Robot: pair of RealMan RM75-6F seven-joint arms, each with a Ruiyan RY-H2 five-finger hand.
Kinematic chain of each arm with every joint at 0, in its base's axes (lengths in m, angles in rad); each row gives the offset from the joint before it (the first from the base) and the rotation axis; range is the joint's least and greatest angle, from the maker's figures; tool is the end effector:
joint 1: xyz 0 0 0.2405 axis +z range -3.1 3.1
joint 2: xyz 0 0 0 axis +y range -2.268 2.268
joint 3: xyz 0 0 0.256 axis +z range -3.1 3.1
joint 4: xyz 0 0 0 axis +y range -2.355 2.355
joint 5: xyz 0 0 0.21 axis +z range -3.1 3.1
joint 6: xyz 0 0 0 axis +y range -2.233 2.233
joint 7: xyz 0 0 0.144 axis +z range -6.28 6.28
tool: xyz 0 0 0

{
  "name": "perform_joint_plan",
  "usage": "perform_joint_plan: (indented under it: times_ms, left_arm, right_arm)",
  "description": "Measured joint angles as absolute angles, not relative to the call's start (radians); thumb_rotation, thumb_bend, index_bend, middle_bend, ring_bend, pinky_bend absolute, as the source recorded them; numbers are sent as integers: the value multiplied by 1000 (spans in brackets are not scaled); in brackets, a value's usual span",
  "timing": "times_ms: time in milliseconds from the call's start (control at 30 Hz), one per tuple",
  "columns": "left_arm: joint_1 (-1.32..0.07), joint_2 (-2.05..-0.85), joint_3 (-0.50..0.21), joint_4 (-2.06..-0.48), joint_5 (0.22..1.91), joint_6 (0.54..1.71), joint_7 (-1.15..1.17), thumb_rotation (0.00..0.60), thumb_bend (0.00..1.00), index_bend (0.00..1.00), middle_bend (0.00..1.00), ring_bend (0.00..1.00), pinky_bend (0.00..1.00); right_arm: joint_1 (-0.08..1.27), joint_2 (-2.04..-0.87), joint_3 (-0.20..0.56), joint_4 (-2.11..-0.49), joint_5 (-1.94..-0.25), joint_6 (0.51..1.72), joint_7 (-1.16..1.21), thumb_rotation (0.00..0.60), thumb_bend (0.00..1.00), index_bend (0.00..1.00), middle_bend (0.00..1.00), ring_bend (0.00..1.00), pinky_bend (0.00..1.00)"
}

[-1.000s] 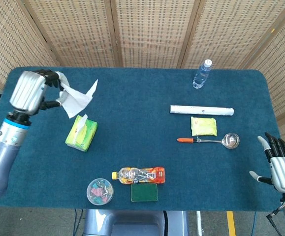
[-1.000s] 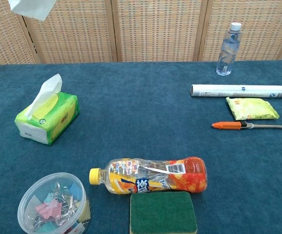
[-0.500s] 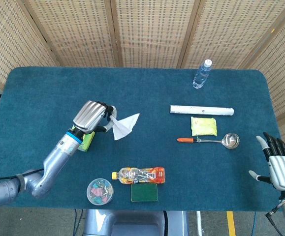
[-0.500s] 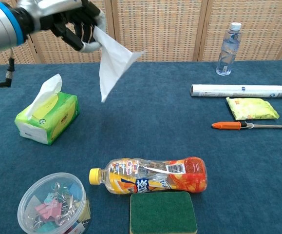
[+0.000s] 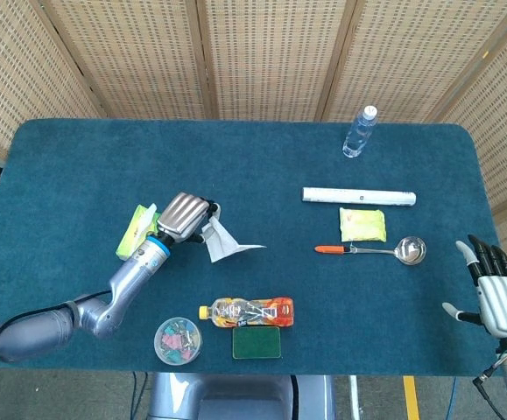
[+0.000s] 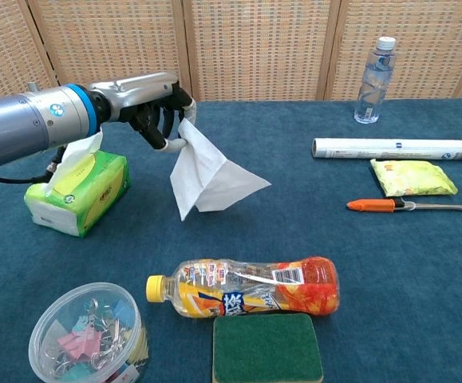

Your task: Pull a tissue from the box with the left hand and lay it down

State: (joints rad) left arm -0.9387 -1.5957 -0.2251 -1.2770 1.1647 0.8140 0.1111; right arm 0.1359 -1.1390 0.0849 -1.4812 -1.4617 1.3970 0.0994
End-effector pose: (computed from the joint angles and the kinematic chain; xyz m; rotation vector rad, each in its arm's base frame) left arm -0.0969 0.3982 -0.0240 -1.9653 -0.9399 -1.0417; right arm -0.3325 -0.2072 0.1633 1.3879 -0.9201 0.8894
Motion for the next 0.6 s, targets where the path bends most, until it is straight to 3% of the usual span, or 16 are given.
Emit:
perform_joint_plan:
  times_ms: [33, 133, 467, 600]
  left_arm:
    - [-940, -1597, -223, -1276, 1167, 804, 97, 600, 0, 24, 2, 26, 288]
    - [-942, -1595, -223, -1277, 1190, 798, 60, 600, 0, 0, 0, 0, 137]
    - [-888, -1499, -245, -1372, 1293, 967, -21, 600, 0, 0, 0, 0, 101]
    - [-823, -1391, -234, -1457, 1325, 1042, -33, 600, 0, 0, 0, 0, 3]
  right_arm:
    - [136, -1139, 85, -1481, -1462, 1397, 99, 600, 0, 0, 0, 0, 0]
    - [136, -1139, 85, -1481, -1461, 1397, 99, 600, 0, 0, 0, 0, 0]
    - [133, -1137, 81, -1485, -1471, 1408, 102, 600, 0, 0, 0, 0, 0]
    - [128, -1133, 82, -1489, -1474, 1419, 107, 600, 0, 0, 0, 0, 0]
